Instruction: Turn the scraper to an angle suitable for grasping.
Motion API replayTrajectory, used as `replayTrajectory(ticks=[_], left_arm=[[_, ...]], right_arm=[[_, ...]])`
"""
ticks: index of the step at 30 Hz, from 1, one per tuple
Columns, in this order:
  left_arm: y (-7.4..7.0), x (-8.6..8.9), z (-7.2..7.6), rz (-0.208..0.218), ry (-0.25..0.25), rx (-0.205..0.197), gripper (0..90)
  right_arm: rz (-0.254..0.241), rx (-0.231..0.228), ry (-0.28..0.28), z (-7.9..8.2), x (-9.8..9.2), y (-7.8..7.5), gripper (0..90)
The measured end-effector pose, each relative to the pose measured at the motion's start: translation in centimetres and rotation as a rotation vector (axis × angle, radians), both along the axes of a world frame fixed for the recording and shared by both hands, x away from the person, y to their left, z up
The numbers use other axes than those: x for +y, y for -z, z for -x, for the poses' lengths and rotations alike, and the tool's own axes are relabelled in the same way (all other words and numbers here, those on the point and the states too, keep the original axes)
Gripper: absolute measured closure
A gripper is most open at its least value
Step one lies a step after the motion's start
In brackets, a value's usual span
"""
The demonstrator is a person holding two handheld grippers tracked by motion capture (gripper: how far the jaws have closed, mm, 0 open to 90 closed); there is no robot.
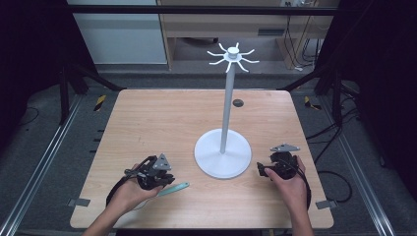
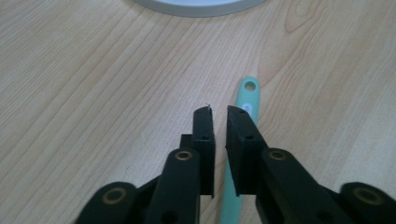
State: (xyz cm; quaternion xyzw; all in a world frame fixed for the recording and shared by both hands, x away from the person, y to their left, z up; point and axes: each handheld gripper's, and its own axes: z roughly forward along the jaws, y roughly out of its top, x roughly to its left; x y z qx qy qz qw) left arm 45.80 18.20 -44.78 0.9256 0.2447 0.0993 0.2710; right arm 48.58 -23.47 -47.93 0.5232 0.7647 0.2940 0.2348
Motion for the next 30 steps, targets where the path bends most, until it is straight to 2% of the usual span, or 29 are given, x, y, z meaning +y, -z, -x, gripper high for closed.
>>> replayTrajectory(ticks=[3, 4, 5, 6, 7, 8, 9, 10, 13, 14, 16, 18, 20, 22, 24, 26, 30], left_arm=[[-0.5, -0.6, 0.0, -0.017, 0.022, 0.019, 69.4], [-0.6, -0.8, -0.1, -0.025, 0.031, 0.028, 69.4], [-0.7, -1.3, -0.2, -0.052, 0.04, 0.036, 62.1], [-0.7, -1.6, -0.2, -0.076, 0.043, 0.034, 58.6], [-0.7, -1.6, -0.2, -0.076, 0.043, 0.034, 54.1], [-0.7, -1.8, -0.2, -0.096, 0.047, 0.031, 54.1], [-0.6, -2.1, -0.2, -0.111, 0.048, 0.029, 44.5], [-0.7, -2.5, -0.2, -0.134, 0.057, 0.028, 43.9], [-0.6, -2.8, -0.3, -0.157, 0.067, 0.035, 35.5], [-0.5, -3.1, -0.3, -0.19, 0.079, 0.051, 32.3], [-0.5, -3.1, -0.3, -0.197, 0.089, 0.057, 29.5], [-0.3, -3.1, -0.4, -0.202, 0.103, 0.079, 27.8], [-0.2, -3.1, -0.4, -0.204, 0.103, 0.085, 28.0], [0.0, -3.1, -0.4, -0.214, 0.104, 0.096, 32.9], [0.3, -3.2, -0.6, -0.243, 0.116, 0.11, 36.5], [0.4, -3.3, -0.6, -0.249, 0.121, 0.112, 38.6], [0.6, -3.7, -0.6, -0.262, 0.135, 0.127, 48.5]], right_arm=[[-0.001, 0.001, 0.0, 0.0, 0.0, 0.0, 11.4], [-0.003, 0.004, 0.001, 0.0, 0.1, 0.0, 11.4], [-0.003, 0.004, -0.001, 0.0, 0.1, 0.0, 11.3], [-0.004, 0.004, 0.001, 0.0, 0.0, 0.0, 11.3], [-0.004, 0.002, -0.001, 0.0, 0.0, 0.0, 11.4], [-0.004, 0.002, -0.001, 0.0, 0.0, 0.0, 11.4], [-0.005, -0.001, 0.001, 0.0, 0.0, 0.0, 11.3], [-0.008, 0.001, 0.001, 0.0, 0.0, 0.0, 11.3], [-0.012, 0.001, -0.001, 0.0, 0.0, 0.0, 11.3], [-0.013, 0.002, 0.0, 0.0, 0.0, 0.0, 11.3], [-0.012, 0.002, -0.003, 0.0, 0.0, -0.1, 11.3], [-0.013, 0.003, -0.003, 0.0, 0.0, -0.1, 11.3], [-0.013, 0.004, -0.003, 0.0, 0.0, -0.1, 11.3], [-0.012, 0.001, -0.003, 0.0, 0.1, 0.0, 11.3], [-0.012, 0.002, -0.003, 0.0, 0.1, 0.0, 11.3], [-0.012, 0.002, -0.002, 0.0, 0.1, 0.0, 11.3], [-0.016, 0.003, -0.001, 0.0, 0.0, -0.1, 11.3]])
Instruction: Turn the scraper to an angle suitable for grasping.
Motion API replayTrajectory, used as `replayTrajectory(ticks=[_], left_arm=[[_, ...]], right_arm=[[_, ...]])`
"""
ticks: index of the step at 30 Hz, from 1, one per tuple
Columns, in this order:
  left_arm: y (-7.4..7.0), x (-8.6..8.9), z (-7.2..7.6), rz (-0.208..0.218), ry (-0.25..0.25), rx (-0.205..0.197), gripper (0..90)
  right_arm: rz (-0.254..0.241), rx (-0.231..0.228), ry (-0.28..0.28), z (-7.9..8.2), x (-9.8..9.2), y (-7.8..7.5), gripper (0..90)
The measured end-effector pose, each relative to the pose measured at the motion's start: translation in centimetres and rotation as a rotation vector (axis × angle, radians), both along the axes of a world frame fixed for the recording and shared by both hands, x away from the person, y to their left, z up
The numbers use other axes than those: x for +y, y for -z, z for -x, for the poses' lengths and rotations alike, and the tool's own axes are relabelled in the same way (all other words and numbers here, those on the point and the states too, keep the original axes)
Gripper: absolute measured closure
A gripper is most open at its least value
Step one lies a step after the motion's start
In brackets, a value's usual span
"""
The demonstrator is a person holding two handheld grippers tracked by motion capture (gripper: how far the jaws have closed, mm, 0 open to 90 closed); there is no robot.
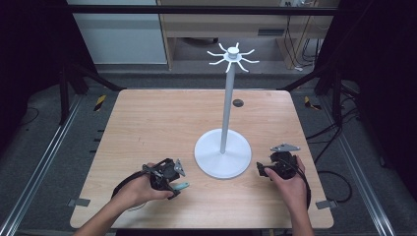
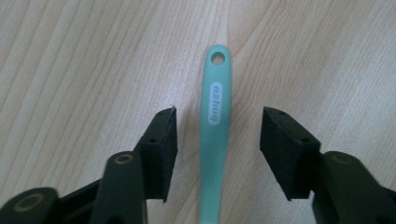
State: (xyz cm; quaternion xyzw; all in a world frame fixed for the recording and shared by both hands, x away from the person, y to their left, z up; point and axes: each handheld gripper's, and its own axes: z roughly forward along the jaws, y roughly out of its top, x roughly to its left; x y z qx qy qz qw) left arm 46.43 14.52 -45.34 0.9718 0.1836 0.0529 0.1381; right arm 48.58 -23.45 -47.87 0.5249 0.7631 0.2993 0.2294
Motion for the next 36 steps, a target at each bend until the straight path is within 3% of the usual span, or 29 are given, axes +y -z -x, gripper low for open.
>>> replayTrajectory(ticks=[15, 36], left_arm=[[0.6, -0.7, -0.6, -0.025, 0.007, 0.041, 65.8], [1.0, -0.9, -1.3, -0.038, 0.004, 0.061, 70.8]], right_arm=[[-0.006, -0.004, -0.001, 0.0, -0.1, 0.0, 11.3], [-0.008, -0.002, 0.001, 0.0, -0.1, 0.0, 11.2]])
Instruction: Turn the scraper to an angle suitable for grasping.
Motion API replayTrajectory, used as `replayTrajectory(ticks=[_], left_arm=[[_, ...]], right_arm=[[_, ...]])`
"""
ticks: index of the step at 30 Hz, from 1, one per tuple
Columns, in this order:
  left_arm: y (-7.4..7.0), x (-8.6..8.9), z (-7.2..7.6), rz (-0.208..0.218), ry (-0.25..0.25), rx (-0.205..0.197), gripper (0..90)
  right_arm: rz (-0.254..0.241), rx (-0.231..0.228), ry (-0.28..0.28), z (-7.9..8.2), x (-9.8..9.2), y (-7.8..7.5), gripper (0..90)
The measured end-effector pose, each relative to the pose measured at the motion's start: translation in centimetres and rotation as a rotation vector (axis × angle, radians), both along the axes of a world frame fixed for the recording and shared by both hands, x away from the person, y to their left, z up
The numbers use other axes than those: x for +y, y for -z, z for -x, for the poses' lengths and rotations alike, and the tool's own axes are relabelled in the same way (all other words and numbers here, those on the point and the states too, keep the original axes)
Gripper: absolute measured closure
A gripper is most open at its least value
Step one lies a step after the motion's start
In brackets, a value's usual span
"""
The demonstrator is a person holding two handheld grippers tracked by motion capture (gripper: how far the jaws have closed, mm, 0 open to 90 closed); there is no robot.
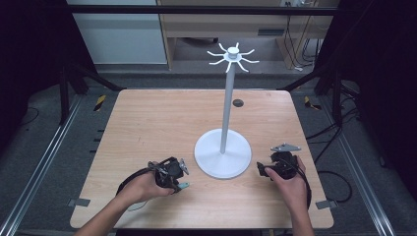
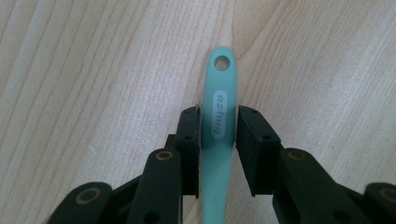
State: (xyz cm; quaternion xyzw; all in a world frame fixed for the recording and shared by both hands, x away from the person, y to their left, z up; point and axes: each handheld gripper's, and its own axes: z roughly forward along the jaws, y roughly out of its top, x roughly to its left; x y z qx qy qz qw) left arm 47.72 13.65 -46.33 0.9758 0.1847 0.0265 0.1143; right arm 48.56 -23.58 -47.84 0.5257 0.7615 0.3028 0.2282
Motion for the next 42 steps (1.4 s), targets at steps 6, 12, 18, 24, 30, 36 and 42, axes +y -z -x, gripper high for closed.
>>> replayTrajectory(ticks=[6, 12, 18, 24, 30, 36, 42], left_arm=[[0.1, 0.1, 0.0, 0.006, 0.0, 0.002, 73.0], [0.1, 0.1, 0.2, 0.009, 0.006, -0.014, 73.5], [-0.7, 0.9, 0.3, 0.053, -0.021, -0.041, 73.7], [-2.3, 2.0, 0.5, 0.114, -0.054, -0.07, 73.7], [-3.9, 3.2, 0.8, 0.164, -0.072, -0.098, 73.7], [-5.7, 4.7, 0.8, 0.224, -0.102, -0.125, 73.7], [-7.1, 5.8, 0.8, 0.277, -0.122, -0.148, 73.7]], right_arm=[[0.002, 0.001, 0.003, 0.0, 0.0, 0.0, 11.3], [0.001, 0.001, 0.0, 0.0, 0.0, 0.0, 11.3], [0.005, -0.001, 0.002, 0.0, 0.0, 0.0, 11.2], [0.007, 0.0, 0.001, 0.0, 0.0, 0.0, 11.2], [0.008, 0.003, 0.001, 0.0, 0.1, 0.0, 11.2], [0.012, 0.001, 0.0, 0.0, 0.1, 0.1, 11.2], [0.014, 0.002, -0.001, -0.1, 0.1, 0.1, 11.2]])
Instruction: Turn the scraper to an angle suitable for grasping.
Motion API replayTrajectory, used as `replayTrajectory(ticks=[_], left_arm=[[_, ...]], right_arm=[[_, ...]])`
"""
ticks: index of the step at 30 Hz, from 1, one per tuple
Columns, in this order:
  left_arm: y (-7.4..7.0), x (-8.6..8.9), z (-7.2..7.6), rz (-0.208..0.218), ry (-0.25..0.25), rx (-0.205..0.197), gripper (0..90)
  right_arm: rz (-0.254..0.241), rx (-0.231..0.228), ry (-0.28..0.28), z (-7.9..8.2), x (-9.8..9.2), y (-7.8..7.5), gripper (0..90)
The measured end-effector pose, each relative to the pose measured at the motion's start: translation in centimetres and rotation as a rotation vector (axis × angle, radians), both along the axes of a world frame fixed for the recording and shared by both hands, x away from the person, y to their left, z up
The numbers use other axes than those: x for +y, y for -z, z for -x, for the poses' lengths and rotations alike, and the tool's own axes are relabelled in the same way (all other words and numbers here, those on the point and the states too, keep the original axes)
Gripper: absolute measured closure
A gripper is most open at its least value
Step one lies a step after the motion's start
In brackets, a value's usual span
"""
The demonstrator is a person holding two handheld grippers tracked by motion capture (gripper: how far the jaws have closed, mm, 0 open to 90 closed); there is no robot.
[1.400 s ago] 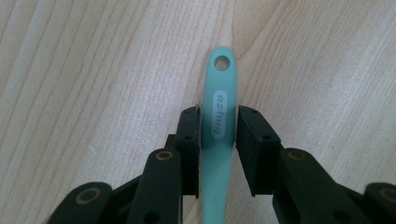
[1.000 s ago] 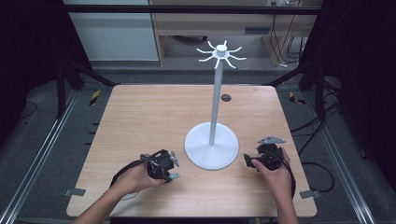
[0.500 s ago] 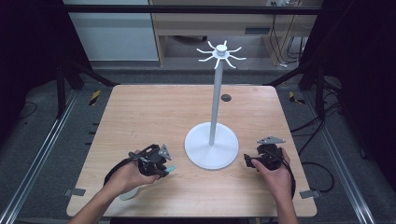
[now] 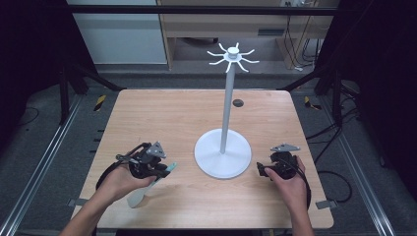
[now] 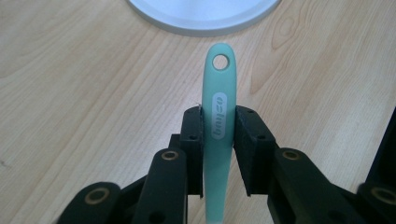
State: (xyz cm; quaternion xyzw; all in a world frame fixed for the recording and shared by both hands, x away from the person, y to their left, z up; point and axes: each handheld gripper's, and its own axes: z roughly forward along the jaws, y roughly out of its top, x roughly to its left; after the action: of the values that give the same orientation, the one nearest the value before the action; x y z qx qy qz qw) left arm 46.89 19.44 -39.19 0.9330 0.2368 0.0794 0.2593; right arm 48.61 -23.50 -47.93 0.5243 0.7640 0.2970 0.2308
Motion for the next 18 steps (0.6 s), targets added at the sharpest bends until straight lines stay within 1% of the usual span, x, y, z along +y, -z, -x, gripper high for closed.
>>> replayTrajectory(ticks=[1, 2, 5, 6, 7, 8, 9, 10, 12, 13, 14, 18], left_arm=[[0.0, 0.0, 0.0, 0.0, 0.0, 0.0, 73.8], [-0.4, 0.3, 0.0, 0.018, -0.008, -0.007, 73.7], [-1.0, 0.8, 0.0, 0.036, -0.019, -0.018, 73.8], [-1.0, 0.8, 0.0, 0.036, -0.019, -0.018, 73.8], [-1.4, 1.0, 0.0, 0.05, -0.026, -0.025, 73.8], [-1.4, 1.0, 0.0, 0.05, -0.026, -0.025, 73.8], [-1.8, 1.2, 0.0, 0.065, -0.033, -0.032, 73.8], [-1.8, 1.2, 0.0, 0.065, -0.033, -0.032, 73.8], [-2.3, 1.4, 0.0, 0.078, -0.036, -0.04, 73.9], [-2.8, 1.5, 0.0, 0.091, -0.041, -0.053, 73.9], [-2.8, 1.5, 0.0, 0.091, -0.041, -0.053, 73.9], [-3.8, 1.7, 0.1, 0.135, -0.046, -0.08, 73.9]], right_arm=[[0.0, 0.0, 0.0, 0.0, 0.0, 0.0, 11.2], [0.0, 0.0, 0.0, 0.0, 0.0, 0.0, 11.2], [-0.002, 0.001, 0.001, 0.0, 0.1, 0.0, 11.2], [-0.002, 0.001, 0.001, 0.0, 0.1, 0.0, 11.2], [-0.001, 0.0, -0.001, 0.0, 0.0, 0.0, 11.2], [-0.002, 0.0, 0.001, 0.0, 0.1, 0.0, 11.2], [-0.003, -0.001, 0.0, 0.0, 0.0, 0.0, 11.2], [-0.003, -0.001, 0.0, 0.0, 0.0, 0.0, 11.2], [-0.003, 0.001, 0.001, 0.0, 0.1, 0.0, 11.2], [-0.003, 0.002, 0.0, 0.0, 0.1, 0.0, 11.1], [0.0, 0.003, 0.0, 0.0, 0.1, 0.0, 11.2], [0.0, 0.003, 0.0, 0.0, 0.1, 0.0, 11.1]])
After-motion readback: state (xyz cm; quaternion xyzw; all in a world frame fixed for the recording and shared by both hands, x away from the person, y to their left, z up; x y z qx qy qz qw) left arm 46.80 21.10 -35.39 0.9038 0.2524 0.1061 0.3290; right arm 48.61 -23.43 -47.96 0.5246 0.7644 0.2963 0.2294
